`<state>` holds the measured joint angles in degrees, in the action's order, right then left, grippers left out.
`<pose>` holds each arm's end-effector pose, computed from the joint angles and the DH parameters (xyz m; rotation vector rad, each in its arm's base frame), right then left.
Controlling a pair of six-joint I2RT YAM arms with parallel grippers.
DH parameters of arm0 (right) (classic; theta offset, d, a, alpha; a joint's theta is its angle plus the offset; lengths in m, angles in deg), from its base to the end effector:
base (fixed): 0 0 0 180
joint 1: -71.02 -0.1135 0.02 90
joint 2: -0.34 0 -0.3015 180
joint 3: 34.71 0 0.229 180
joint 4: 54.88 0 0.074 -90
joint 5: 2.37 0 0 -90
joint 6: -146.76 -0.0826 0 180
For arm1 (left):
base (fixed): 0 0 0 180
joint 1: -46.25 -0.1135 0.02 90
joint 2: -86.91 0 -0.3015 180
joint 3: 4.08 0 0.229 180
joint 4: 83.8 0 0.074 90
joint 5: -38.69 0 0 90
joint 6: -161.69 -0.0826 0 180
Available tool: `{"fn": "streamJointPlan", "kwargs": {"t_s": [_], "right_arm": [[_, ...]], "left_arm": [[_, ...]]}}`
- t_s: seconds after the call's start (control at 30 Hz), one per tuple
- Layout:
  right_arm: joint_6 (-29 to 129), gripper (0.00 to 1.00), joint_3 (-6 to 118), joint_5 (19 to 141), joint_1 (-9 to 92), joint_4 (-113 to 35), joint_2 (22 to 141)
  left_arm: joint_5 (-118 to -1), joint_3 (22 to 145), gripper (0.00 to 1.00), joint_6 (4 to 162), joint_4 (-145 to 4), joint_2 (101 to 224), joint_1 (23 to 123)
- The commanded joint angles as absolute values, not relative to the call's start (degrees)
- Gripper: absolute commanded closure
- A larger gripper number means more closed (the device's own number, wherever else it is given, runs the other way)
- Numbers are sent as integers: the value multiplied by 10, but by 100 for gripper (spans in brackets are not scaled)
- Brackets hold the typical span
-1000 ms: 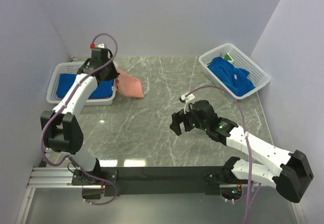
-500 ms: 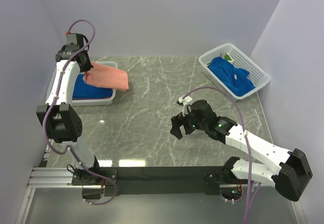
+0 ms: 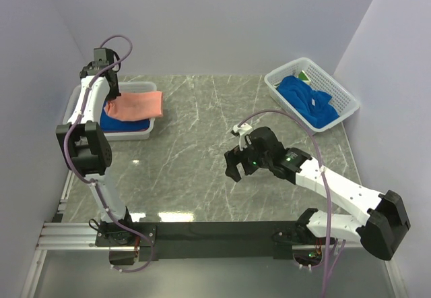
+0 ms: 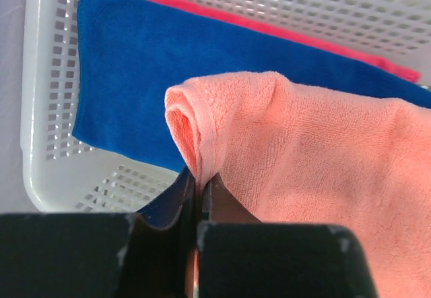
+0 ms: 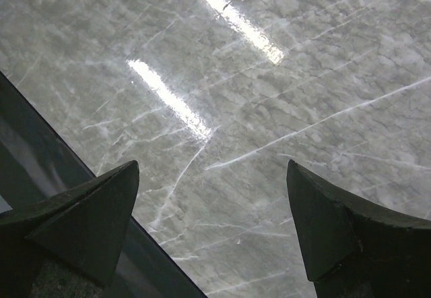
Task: Fold and stack the towels
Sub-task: Neatly place the folded towel into the bin
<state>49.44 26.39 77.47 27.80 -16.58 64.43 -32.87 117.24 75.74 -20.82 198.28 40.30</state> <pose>0.1603 0.1706 0.2703 -0.8195 2.2208 0.6472 0.4419 0.0723 0.3121 -0.3491 2.4511 0.4149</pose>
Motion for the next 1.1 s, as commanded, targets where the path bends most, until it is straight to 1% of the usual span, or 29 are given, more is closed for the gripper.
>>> {"fn": "streamJointPlan", "kwargs": {"t_s": [0.0,0.23,0.33,0.5,0.6,0.63,0.67,0.7,0.77,0.8,0.83,0.9,0.93,1.0,1.03,1.07], "right_arm": [[508,4,300,781,281,-153,655],[512,4,310,781,280,-147,663],[514,4,311,782,280,-146,667],[512,4,310,779,280,-147,671],[510,4,307,786,280,-149,670],[510,4,307,788,280,-149,668],[510,4,307,789,280,-147,668],[510,4,309,789,280,-146,667],[510,4,310,792,280,-146,667],[510,4,311,793,280,-145,668],[509,4,313,795,280,-141,668],[504,4,316,802,280,-139,669],[502,4,317,809,280,-137,668],[489,4,322,841,280,-135,663],[484,4,325,857,280,-134,662],[471,4,329,874,280,-132,661]], "left_arm": [[-301,1191,99,734,-240,1977,391],[-271,1152,99,697,-301,1955,385],[-265,1139,99,696,-306,1962,382],[-217,1137,99,713,-289,1996,376],[-171,1147,86,746,-275,2020,368],[-157,1146,76,746,-278,2024,367],[-146,1146,71,746,-285,2027,363],[-137,1146,69,747,-297,2029,362],[-126,1142,68,757,-315,2032,355],[-126,1139,65,760,-333,2033,353],[-117,1135,59,763,-341,2034,352],[-106,1131,55,764,-357,2035,349],[-101,1133,49,766,-360,2035,349],[-87,1133,44,774,-370,2028,347],[-89,1135,37,778,-371,2014,347],[-103,1139,33,791,-369,2006,347]]}}
